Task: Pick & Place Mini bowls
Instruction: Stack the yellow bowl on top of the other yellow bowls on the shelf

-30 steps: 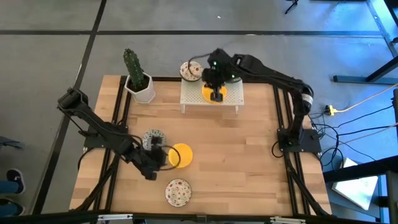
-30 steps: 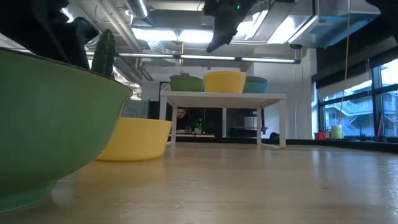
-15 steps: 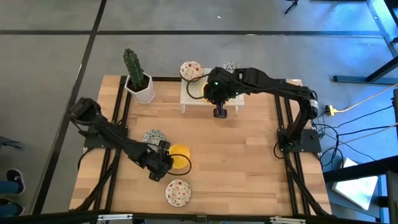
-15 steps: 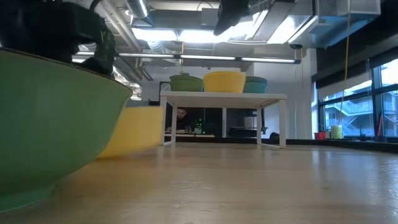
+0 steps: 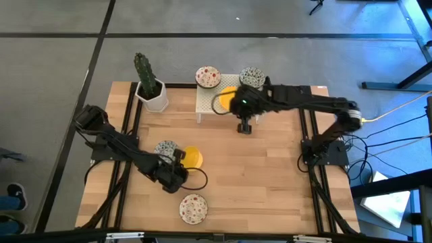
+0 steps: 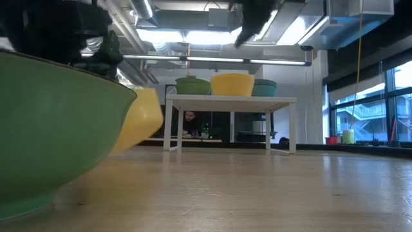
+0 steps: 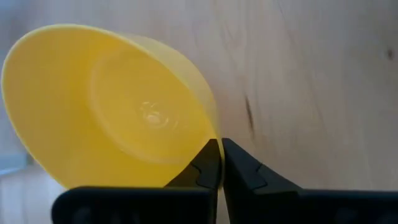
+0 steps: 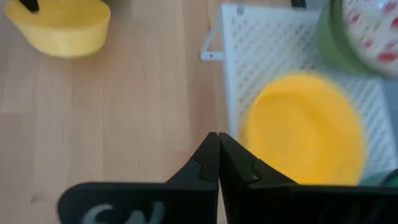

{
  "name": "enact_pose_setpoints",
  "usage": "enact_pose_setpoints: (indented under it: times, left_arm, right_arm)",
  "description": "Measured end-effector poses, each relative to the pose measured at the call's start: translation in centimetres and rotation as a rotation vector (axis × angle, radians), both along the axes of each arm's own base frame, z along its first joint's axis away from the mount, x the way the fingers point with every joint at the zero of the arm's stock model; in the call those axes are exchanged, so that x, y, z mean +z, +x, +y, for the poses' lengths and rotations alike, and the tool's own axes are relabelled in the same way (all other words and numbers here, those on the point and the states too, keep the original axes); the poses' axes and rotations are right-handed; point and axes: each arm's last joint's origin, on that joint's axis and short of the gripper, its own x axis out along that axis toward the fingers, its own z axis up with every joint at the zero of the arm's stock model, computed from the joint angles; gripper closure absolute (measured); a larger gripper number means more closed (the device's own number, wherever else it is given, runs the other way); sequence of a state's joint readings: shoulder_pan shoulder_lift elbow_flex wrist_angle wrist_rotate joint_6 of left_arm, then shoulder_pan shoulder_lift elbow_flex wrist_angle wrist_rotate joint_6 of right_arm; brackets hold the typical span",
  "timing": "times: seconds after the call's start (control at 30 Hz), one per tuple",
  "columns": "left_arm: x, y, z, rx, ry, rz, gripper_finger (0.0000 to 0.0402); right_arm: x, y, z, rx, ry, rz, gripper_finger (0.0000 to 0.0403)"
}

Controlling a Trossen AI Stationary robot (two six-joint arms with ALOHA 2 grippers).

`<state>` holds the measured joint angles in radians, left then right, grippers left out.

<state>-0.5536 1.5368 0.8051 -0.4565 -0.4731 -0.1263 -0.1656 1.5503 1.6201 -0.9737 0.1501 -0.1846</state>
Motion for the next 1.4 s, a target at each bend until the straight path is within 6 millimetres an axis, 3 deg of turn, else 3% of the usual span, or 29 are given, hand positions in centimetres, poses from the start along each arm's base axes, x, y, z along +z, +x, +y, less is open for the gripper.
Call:
enact_pose_setpoints:
  times: [0.1, 0.2, 0.4, 0.6, 0.8, 0.9, 1.03, 1.2, 1.4]
  left_arm:
    - [1.3, 0.2, 1.0, 0.014, 0.011, -0.049, 0.0397]
    - [2.9, 0.5, 2.6, 0.018, 0.032, -0.11, 0.0397]
    - [9.2, 4.3, 8.4, 0.047, 0.009, -0.267, 0.0398]
    - [16.1, 8.8, 14.8, 0.162, 0.025, -0.363, 0.0398]
    - [20.3, 12.5, 19.9, 0.259, -0.087, -0.4, 0.0398]
    - [20.4, 14.4, 21.7, 0.287, -0.13, -0.361, 0.0398]
    - [19.1, 16.4, 23.2, 0.32, -0.137, -0.249, 0.0398]
    - [17.7, 17.8, 23.3, 0.302, -0.129, -0.148, 0.0393]
    - [17.5, 18.0, 23.4, 0.299, -0.087, -0.123, 0.0371]
  right_arm:
    - [-2.5, -2.7, 0.6, -0.047, 0.007, -0.047, 0.0402]
    - [-3.7, -5.6, 1.8, -0.132, -0.066, -0.111, 0.0402]
    - [-2.8, -9.8, 4.3, -0.231, -0.214, -0.322, 0.0398]
    - [-3.3, -11.5, 5.7, -0.234, -0.259, -0.535, 0.0397]
    - [-4.2, -12.1, 5.7, -0.222, -0.286, -0.531, 0.0396]
    - [-4.1, -12.2, 5.7, -0.222, -0.287, -0.538, 0.0396]
    - [-4.2, -12.2, 5.7, -0.216, -0.291, -0.528, 0.0395]
    - [-4.4, -12.3, 5.7, -0.209, -0.298, -0.497, 0.0395]
    - [-4.4, -12.3, 5.7, -0.201, -0.307, -0.496, 0.0395]
